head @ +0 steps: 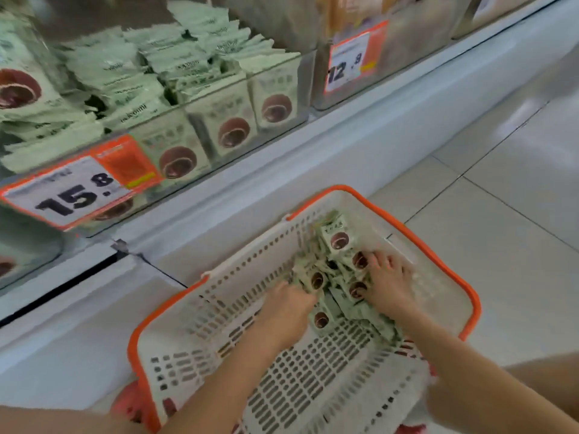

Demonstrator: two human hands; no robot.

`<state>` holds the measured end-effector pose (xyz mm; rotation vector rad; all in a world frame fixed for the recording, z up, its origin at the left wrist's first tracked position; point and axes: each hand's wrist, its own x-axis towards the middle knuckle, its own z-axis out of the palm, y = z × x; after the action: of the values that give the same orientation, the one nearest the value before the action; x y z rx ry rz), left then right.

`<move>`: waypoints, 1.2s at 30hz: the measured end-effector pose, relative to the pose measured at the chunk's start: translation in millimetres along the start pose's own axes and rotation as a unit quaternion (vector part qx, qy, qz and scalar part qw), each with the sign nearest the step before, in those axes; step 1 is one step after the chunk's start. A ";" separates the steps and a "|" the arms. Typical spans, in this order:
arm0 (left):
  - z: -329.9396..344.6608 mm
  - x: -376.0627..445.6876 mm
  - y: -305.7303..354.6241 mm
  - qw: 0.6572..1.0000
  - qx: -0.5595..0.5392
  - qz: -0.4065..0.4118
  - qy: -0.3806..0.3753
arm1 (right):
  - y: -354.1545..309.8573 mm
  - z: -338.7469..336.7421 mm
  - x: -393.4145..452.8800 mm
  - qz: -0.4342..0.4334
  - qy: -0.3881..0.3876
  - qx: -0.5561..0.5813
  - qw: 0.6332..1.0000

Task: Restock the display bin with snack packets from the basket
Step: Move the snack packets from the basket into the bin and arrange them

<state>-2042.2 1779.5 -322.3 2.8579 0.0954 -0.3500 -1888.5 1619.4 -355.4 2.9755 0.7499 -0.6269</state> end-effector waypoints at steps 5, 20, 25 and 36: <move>11.8 9.2 -8.8 0.999 -0.030 -0.028 -0.027 | -25.9 -6.1 26.5 0.053 0.024 -0.007 0.998; -4.8 -20.2 -11.0 0.977 -0.144 -0.135 -0.082 | -23.4 20.5 -30.6 -0.037 -0.080 0.004 0.996; -0.1 -24.7 -9.1 0.980 -0.119 -0.130 -0.092 | 5.9 11.1 -14.9 0.126 -0.037 0.154 0.979; -14.2 85.5 14.6 0.999 0.034 0.013 0.015 | -42.5 54.8 -44.3 -0.061 -0.344 0.187 0.918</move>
<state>-1954.7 1772.0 -326.3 2.9302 0.0541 -0.3105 -1964.3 1631.2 -385.2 2.6582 0.8048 -1.8705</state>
